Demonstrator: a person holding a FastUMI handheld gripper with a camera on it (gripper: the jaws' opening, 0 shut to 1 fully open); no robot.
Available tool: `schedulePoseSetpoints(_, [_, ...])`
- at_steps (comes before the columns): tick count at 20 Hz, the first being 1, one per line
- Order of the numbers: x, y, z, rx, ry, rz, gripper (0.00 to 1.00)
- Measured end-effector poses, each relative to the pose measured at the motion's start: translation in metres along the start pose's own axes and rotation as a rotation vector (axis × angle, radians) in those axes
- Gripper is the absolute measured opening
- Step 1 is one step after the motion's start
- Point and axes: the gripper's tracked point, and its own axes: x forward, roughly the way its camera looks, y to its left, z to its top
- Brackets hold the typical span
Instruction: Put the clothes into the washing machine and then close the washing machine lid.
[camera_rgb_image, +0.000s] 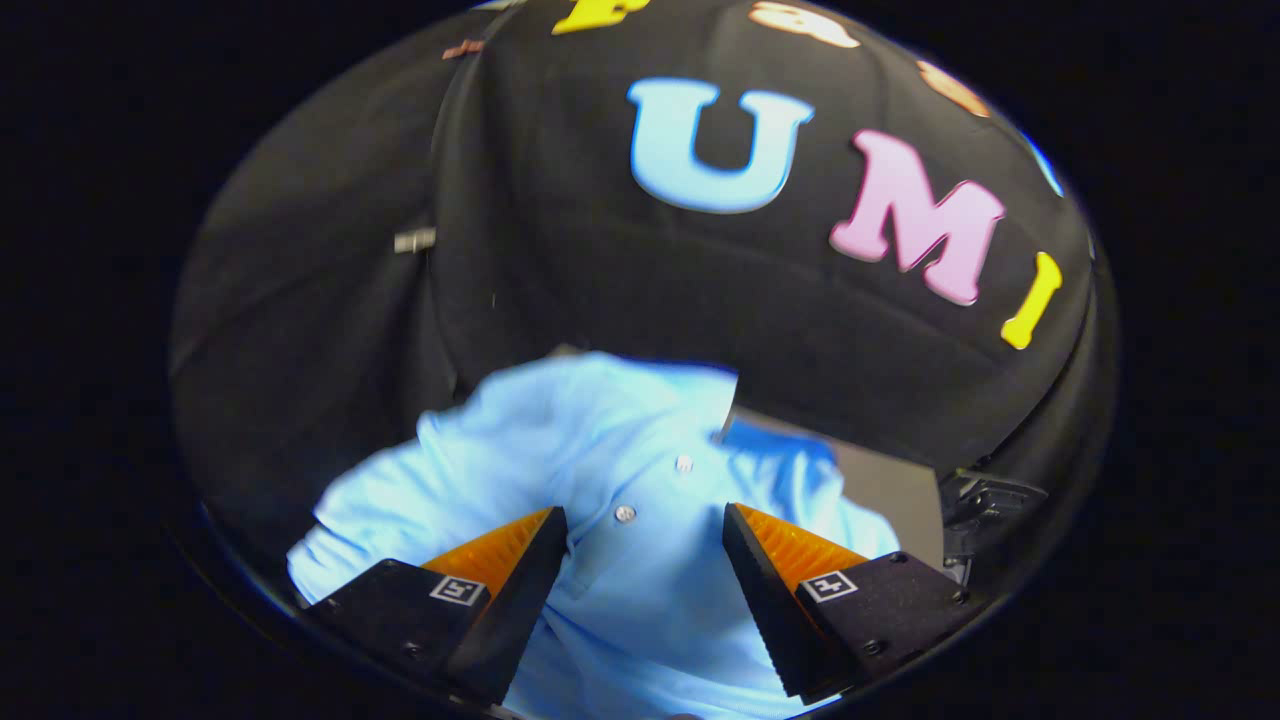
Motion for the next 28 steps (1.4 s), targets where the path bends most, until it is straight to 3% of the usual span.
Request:
schedulePoseSetpoints(2, [0.006,0.007,-0.016,0.032,0.091,0.044,0.89])
schedulePoseSetpoints(5, [0.012,0.012,-0.007,0.022,0.069,0.105,0.73])
schedulePoseSetpoints(9, [0.014,0.010,-0.002,-0.063,-0.019,0.083,0.06])
schedulePoseSetpoints(11, [0.013,0.013,-0.002,-0.099,-0.056,0.093,0.06])
schedulePoseSetpoints(16, [-0.013,0.010,0.009,-0.006,-0.111,0.187,0.05])
schedulePoseSetpoints(28, [-0.098,-0.064,0.003,0.100,-0.176,0.376,0.05])
